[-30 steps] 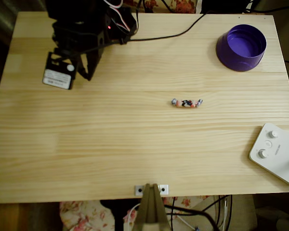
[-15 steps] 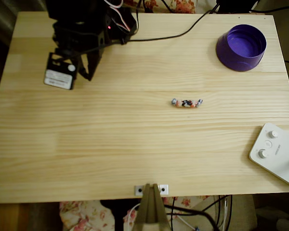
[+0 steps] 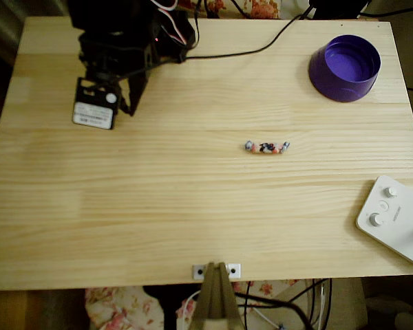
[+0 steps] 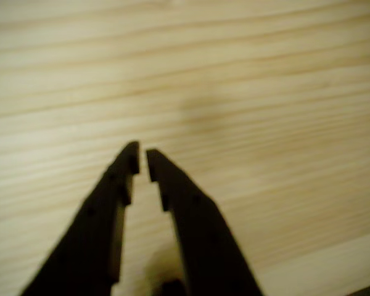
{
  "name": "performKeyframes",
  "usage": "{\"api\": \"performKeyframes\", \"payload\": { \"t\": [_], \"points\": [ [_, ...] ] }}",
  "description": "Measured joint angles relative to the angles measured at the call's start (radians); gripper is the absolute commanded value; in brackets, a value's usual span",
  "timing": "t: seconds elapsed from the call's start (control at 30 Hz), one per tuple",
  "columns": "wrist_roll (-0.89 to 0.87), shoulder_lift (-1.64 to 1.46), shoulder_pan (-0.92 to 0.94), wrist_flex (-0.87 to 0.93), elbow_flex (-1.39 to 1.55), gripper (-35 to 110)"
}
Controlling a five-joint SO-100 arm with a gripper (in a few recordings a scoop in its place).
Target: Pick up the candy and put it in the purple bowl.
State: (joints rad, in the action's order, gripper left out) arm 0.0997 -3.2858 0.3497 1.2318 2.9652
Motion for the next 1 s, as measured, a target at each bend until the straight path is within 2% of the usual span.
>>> {"api": "performKeyframes", "payload": {
  "t": [0.3, 0.53, 1.0],
  "points": [
    [-0.006, 0.015, 0.008, -0.031, 0.002, -1],
    [-0.051, 0.143, 0.008, -0.055, -0.018, -1],
    [0.008, 0.399, 0.002, -0.046, -0.325, -1]
  ]
}}
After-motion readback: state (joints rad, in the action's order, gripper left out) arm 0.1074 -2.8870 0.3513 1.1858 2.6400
